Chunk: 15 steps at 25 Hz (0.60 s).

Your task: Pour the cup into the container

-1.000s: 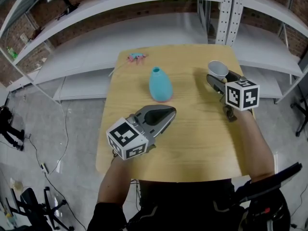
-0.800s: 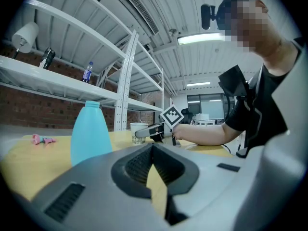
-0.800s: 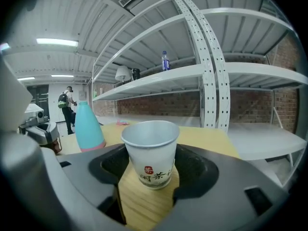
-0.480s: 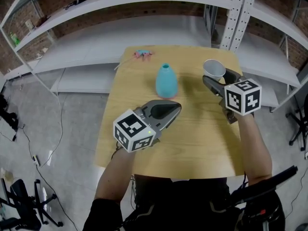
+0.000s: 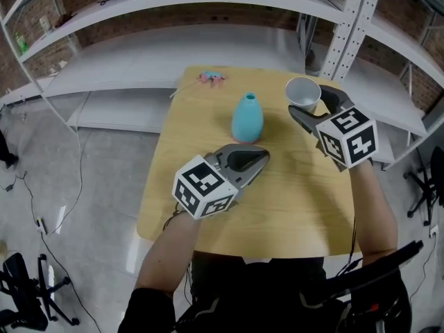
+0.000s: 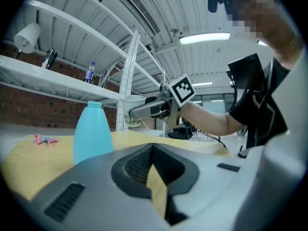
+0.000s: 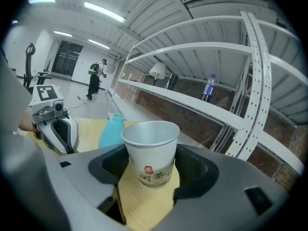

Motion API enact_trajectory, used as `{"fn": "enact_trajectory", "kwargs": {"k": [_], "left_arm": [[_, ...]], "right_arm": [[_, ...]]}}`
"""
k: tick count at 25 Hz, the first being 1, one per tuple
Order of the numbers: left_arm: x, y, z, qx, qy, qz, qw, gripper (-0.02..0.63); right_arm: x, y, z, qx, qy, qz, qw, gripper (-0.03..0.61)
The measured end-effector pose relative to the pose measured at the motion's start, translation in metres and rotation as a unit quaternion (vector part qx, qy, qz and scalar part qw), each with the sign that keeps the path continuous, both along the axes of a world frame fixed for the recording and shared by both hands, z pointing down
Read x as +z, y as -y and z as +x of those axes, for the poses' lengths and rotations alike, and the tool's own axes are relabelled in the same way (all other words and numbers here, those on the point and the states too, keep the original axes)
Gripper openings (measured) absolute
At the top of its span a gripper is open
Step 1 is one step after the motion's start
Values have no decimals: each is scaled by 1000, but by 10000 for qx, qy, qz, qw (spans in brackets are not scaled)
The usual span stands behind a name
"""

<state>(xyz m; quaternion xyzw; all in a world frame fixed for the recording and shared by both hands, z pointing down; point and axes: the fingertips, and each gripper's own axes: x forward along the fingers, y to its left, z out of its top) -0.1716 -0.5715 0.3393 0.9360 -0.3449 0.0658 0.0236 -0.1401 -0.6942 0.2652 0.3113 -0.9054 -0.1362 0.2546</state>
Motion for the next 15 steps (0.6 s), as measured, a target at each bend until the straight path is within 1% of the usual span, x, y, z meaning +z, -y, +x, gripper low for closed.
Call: {"fn": "enact_trajectory", "kwargs": {"k": [9, 15], "left_arm": [[-1, -3, 3, 46, -5, -8, 10000, 2], [-1, -5, 4, 84, -10, -17, 10000, 2]], "right_arm": [[-9, -8, -33, -259, -767, 422, 9958, 303], [-14, -9, -50, -329, -1291, 822, 9877, 302]]}}
